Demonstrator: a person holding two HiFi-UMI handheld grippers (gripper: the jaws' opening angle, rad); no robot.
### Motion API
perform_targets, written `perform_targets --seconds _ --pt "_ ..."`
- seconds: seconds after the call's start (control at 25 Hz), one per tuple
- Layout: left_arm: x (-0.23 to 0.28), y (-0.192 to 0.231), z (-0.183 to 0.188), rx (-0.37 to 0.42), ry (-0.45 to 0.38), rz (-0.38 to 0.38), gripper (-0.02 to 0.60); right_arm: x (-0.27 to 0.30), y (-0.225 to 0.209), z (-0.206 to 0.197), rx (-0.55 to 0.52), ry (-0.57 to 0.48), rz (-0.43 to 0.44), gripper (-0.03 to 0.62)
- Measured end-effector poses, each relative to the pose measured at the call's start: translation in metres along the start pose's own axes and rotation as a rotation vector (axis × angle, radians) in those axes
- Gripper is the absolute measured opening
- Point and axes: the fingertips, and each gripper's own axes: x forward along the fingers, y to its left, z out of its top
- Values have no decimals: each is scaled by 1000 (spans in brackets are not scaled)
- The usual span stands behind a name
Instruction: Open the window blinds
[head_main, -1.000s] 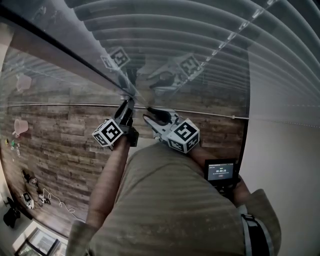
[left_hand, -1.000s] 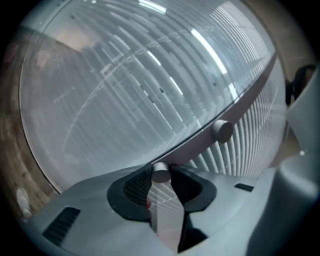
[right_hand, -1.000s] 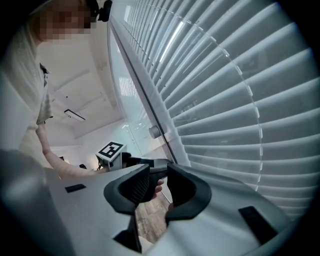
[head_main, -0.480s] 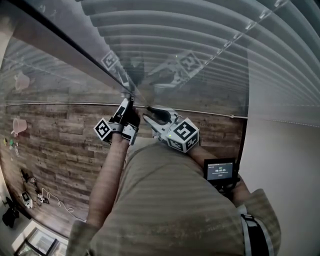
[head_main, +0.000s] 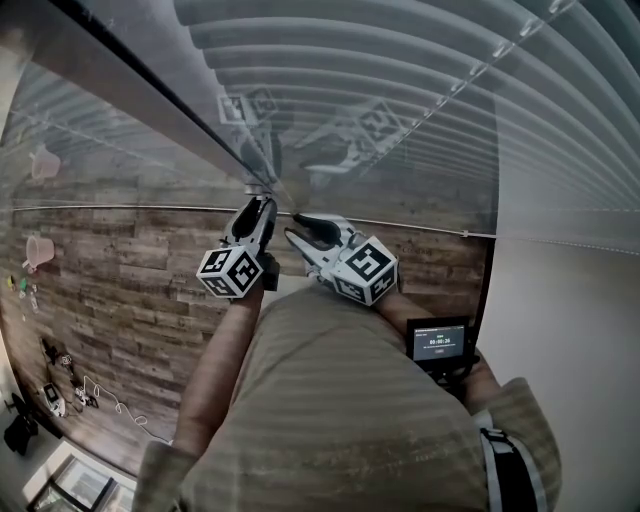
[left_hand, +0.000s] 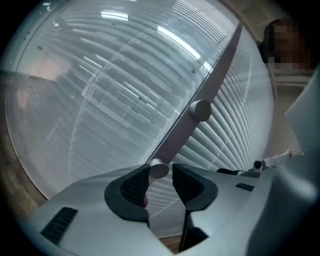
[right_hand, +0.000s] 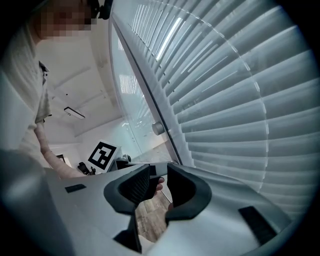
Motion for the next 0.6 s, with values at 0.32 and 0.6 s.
perform_targets --seconds 0.32,0.6 --pt "4 6 -3 -179 1 0 132 -4 -7 0 6 -14 -11 114" --pt "8 16 -16 -429 -23 -106 132 -4 -16 -15 22 -28 -28 114"
